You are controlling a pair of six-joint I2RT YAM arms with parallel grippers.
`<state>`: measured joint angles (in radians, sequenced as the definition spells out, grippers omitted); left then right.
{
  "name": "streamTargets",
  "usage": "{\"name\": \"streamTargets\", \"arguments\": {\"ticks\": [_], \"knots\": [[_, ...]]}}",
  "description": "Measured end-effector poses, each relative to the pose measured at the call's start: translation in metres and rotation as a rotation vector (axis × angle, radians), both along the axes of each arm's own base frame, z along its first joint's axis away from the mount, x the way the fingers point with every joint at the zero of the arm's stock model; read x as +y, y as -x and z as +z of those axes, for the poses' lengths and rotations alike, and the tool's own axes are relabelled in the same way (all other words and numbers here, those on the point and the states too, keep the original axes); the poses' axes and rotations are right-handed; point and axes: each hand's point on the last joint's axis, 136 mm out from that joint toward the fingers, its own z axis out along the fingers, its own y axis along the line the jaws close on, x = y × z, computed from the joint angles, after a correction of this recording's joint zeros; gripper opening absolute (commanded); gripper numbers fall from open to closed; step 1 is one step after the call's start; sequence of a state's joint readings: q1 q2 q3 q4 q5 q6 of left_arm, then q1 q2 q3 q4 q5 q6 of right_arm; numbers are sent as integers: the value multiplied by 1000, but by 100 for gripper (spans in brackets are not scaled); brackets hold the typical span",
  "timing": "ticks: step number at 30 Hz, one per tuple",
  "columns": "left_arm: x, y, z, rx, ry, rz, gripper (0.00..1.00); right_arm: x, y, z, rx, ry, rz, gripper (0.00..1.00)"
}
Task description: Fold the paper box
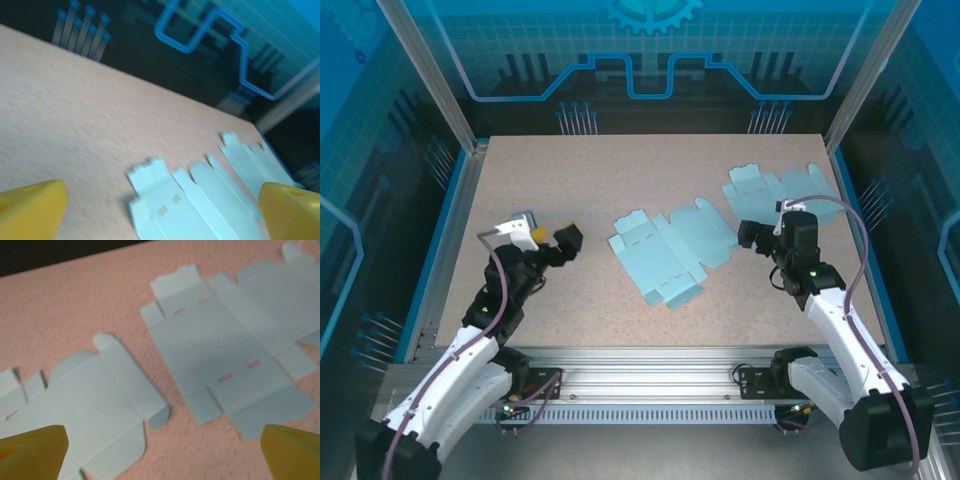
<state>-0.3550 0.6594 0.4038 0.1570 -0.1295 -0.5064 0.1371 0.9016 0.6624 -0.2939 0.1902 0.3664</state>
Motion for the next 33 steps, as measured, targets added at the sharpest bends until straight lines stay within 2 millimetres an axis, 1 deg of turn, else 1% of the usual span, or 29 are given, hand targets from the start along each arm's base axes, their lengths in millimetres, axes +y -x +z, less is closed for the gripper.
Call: {"name": "streamTargets", "arguments": {"ticks": [2,6,8,10,12,13,15,18,21,23,26,33], "knots": [[-20,9,-12,44,38,-48,99,9,10,-5,35,-22,32,100],[-53,27,-45,164,81,-102,99,30,28,-14,112,-44,107,99],[-67,35,-59,223,84,-123,99,41,35,-17,140,-51,144,94],[-78,42,-73,278,80,-136,99,54,43,-20,168,-56,189,87],[-87,48,-87,334,62,-147,99,72,53,-25,197,-58,250,82],[-91,50,-91,356,58,-151,99,79,57,-27,210,-58,277,81],[-99,54,-99,395,48,-157,99,94,66,-32,244,-56,331,74],[-104,55,-111,443,42,-153,99,109,78,-43,302,-52,383,73],[-105,56,-125,488,29,-139,99,119,88,-56,372,-45,413,72],[-105,56,-131,506,25,-132,99,123,93,-64,410,-50,422,72],[-105,56,-133,511,24,-128,99,129,97,-77,457,-83,430,73],[-106,54,-127,495,28,-126,99,152,102,-118,594,-206,422,74]]}}
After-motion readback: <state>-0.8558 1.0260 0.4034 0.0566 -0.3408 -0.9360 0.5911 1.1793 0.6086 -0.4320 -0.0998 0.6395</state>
